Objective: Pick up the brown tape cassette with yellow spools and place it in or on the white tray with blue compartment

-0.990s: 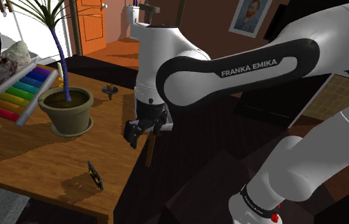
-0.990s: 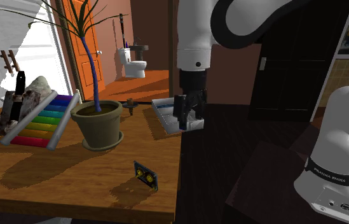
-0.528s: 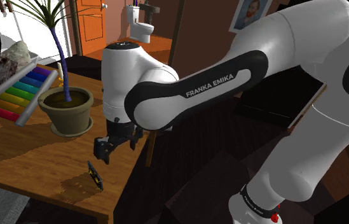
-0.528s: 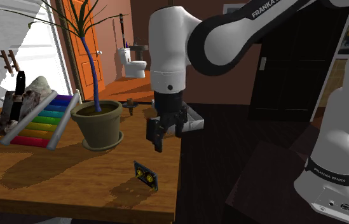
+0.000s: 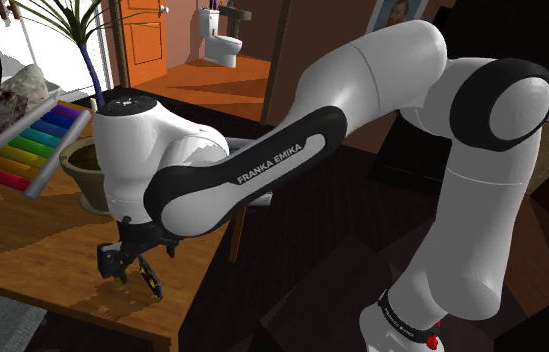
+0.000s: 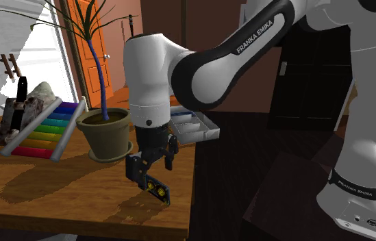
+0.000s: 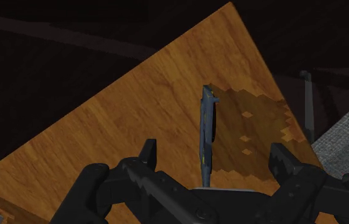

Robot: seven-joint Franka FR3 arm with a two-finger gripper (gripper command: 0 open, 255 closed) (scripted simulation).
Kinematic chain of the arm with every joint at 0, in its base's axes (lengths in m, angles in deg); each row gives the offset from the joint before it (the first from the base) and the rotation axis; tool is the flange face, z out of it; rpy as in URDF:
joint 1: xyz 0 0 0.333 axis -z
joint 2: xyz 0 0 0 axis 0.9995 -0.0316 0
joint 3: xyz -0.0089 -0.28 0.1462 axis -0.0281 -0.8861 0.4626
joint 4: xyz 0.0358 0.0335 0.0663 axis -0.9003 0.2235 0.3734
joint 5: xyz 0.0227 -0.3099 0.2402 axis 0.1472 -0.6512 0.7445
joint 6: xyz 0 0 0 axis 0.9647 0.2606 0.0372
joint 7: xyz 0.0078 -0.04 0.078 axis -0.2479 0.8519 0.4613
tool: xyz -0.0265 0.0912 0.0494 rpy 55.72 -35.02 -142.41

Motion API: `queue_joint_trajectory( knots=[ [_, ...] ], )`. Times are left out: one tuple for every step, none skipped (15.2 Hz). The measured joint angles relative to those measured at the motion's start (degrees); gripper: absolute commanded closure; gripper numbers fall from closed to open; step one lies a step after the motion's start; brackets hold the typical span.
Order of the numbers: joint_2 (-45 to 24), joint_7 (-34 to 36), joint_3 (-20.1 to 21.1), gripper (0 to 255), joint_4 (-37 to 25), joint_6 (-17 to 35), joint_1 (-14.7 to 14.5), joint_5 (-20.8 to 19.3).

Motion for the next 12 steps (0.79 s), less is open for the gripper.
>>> queue_joint_trajectory(
  knots=[
    [-0.48,0.14,-0.24,0,0.35,0.73,-0.05,-0.41],
    [-0.94,0.4,-0.44,0,0.7,1.47,-0.17,-0.8],
    [-1.39,0.67,-0.63,0,1.02,2.16,-0.31,-1.18],
    [-2.06,0.95,-0.88,0,0.99,2.7,-0.54,-1.66],
    [-2.7,1.26,-1.09,0,0.84,3.08,-0.81,-2.09],
    [-3.0,1.45,-1.22,0,1.05,3.54,-0.92,-2.35],
    [-3.15,1.61,-1.27,0,1.16,3.77,-1.02,-2.48],
    [-3.26,1.64,-1.32,0,1.24,3.95,-1.04,-2.57],
    [-3.32,1.69,-1.36,0,1.29,4.06,-1.06,-2.63],
    [-3.36,1.7,-1.38,0,1.31,4.11,-1.07,-2.66],
    [-3.38,1.7,-1.38,0,1.31,4.13,-1.07,-2.67],
    [-3.38,1.7,-1.39,0,1.32,4.14,-1.07,-2.67]
  ],
)
